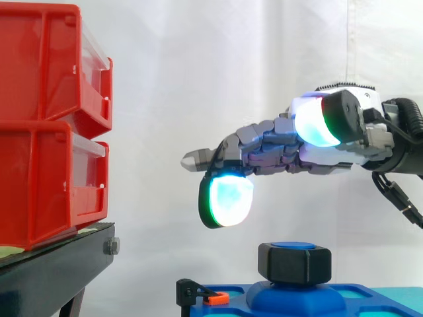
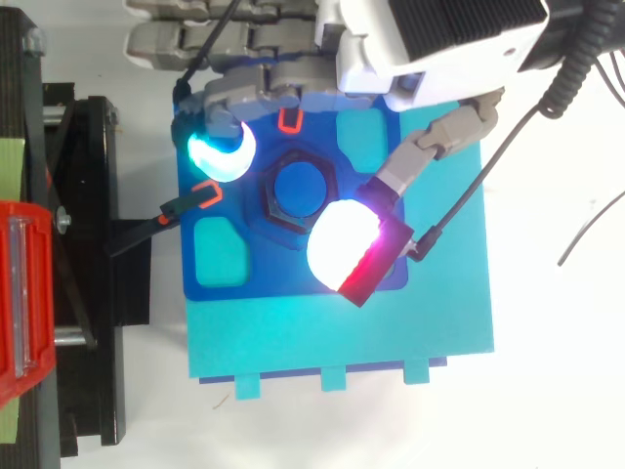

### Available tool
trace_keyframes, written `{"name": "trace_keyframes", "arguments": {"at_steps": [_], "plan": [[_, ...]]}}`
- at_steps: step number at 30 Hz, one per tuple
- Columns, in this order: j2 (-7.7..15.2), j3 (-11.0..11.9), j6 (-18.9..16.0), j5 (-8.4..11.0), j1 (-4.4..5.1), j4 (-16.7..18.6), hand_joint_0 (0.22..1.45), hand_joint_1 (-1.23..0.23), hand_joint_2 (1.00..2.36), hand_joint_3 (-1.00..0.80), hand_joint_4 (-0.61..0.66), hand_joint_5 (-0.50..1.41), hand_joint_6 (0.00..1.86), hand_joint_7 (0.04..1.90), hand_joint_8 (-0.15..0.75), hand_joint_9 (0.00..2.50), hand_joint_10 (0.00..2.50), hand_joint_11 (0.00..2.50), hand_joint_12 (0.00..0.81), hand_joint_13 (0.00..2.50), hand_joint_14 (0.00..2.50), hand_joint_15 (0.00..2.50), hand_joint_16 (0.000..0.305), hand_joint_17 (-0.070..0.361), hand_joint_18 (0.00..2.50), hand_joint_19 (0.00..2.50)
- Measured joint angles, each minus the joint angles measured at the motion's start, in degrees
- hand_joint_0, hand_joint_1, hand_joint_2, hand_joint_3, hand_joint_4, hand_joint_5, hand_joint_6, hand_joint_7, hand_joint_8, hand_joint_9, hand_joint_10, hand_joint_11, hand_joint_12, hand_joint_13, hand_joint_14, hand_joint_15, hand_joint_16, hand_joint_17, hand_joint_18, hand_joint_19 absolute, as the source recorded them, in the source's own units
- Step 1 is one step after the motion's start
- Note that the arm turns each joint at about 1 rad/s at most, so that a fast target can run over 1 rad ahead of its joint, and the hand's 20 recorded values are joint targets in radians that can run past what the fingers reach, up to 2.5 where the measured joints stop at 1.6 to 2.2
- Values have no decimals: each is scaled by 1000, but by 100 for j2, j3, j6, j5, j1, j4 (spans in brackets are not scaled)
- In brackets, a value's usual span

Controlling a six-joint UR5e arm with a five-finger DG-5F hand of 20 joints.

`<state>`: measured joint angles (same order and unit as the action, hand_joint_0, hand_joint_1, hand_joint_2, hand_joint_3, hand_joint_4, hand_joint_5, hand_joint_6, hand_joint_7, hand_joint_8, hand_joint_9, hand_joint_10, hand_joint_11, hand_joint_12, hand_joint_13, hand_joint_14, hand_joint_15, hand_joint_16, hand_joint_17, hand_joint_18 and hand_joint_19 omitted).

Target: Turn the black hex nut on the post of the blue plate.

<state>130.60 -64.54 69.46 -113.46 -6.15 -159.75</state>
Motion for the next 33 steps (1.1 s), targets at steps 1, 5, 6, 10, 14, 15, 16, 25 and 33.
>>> {"name": "trace_keyframes", "arguments": {"at_steps": [1, 5, 6, 10, 14, 15, 16, 25, 33], "plan": [[0, 12, -5, 3, 14, 8, 461, -166, 1000, -500, 344, -183, 503, 1086, 301, 153, 0, 0, 382, 2, 0, 32, 55, 123, 0, 273], [0, 26, -7, 22, 64, 26, 460, -165, 1000, -500, 345, -183, 503, 1081, 302, 153, 0, 0, 382, 2, 1, 27, 55, 123, 0, 274], [1, 25, -6, 28, 78, 25, 459, -165, 1000, -500, 340, -184, 503, 1081, 302, 153, 0, 0, 381, 4, 0, 30, 55, 123, 0, 273], [2, 24, -2, 63, 152, -4, 459, -164, 1000, -500, 342, -185, 504, 1076, 302, 151, 0, 0, 382, 4, 0, 25, 55, 123, 0, 273], [1, -14, -1, 113, 214, -48, 460, -164, 1000, -500, 341, -186, 504, 1074, 301, 148, 0, 0, 382, 3, 0, 26, 55, 123, 0, 279], [0, -28, -3, 127, 225, -51, 459, -164, 1000, -500, 342, -186, 504, 1073, 302, 149, 0, 0, 382, 2, 2, 24, 55, 123, 0, 273], [1, -50, -5, 146, 238, -52, 459, -164, 1000, -500, 342, -186, 504, 1073, 302, 149, 0, 0, 382, 2, 0, 32, 55, 123, 0, 273], [1, -174, -11, 208, 296, 11, 460, -163, 1000, -500, 336, -187, 503, 1068, 301, 150, 0, 0, 383, 3, 0, 28, 55, 123, 0, 273], [0, -337, -17, 210, 311, 240, 460, -162, 1000, -500, 338, -188, 504, 1065, 300, 150, 0, 0, 383, 2, 1, 28, 55, 123, 0, 281]]}}
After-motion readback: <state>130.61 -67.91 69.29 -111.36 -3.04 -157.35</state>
